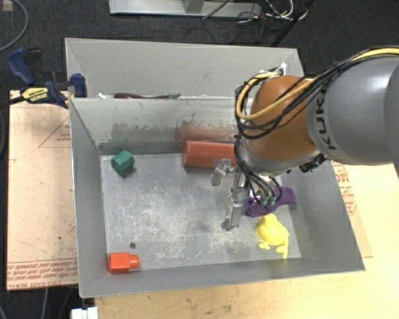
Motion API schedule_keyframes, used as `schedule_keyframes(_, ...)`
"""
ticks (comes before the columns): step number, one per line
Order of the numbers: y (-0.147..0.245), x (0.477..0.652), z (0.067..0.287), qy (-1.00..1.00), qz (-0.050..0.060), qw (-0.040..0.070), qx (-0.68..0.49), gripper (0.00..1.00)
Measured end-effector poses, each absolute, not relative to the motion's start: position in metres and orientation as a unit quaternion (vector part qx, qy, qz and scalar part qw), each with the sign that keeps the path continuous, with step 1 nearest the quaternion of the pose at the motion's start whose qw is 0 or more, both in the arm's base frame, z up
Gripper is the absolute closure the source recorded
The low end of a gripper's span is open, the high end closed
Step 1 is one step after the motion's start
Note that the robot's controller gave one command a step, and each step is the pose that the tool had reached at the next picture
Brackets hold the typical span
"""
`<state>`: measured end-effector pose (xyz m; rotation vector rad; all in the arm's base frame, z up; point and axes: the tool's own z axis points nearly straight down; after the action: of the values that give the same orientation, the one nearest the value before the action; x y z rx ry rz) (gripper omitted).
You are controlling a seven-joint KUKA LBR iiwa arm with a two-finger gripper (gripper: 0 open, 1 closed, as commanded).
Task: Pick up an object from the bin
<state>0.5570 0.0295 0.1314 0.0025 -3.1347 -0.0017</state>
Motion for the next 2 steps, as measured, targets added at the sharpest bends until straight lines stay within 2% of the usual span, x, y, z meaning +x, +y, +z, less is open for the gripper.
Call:
schedule_keyframes(1,0.029,0.559,0.136,-1.0,-0.001,0.0,0.0,0.0)
schedule_keyframes(2,-0.005,0.601,0.13,-1.0,-0.002,0.0,0.027,0.0)
